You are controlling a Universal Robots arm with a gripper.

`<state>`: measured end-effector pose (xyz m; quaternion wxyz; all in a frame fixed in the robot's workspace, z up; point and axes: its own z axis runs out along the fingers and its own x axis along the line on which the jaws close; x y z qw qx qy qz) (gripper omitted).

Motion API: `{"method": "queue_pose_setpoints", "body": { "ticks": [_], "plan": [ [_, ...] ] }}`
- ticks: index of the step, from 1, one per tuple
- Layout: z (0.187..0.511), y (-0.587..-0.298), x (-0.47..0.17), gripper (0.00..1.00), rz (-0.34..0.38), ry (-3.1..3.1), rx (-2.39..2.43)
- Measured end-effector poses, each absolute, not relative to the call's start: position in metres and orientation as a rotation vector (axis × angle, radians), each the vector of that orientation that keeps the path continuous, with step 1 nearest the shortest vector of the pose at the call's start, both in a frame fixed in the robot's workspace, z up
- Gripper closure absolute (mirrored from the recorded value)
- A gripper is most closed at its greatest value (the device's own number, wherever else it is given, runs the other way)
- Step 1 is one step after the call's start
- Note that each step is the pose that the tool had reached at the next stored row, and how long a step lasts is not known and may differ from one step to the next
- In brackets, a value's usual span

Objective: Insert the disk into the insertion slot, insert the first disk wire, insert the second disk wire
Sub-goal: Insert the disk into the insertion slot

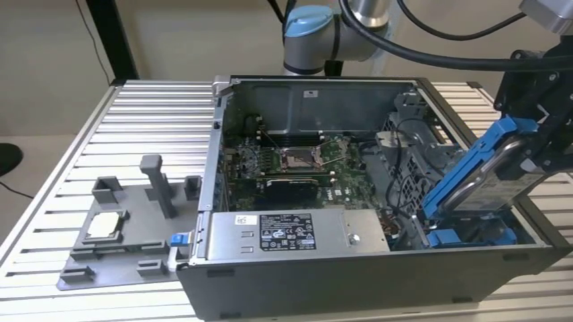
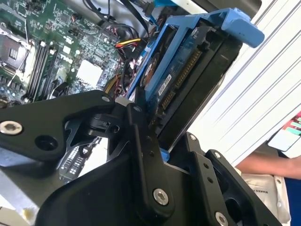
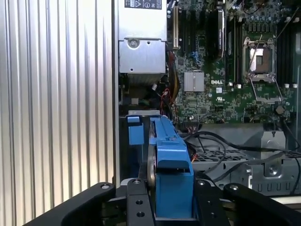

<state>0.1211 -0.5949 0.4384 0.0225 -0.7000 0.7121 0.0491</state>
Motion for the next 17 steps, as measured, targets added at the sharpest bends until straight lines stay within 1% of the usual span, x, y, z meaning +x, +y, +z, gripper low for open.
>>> {"method": "queue_pose_setpoints", "body": {
  "ticks": [3, 10, 17],
  "plan": [
    [0.4393, -0.5949, 0.1182, 1.0, 0.131, 2.195, -2.16],
    [0.437, -0.5953, 0.1157, 1.0, 0.124, 2.199, -2.163],
    [0.4302, -0.5953, 0.1134, 1.0, 0.092, 2.214, -2.178]
  ]
}}
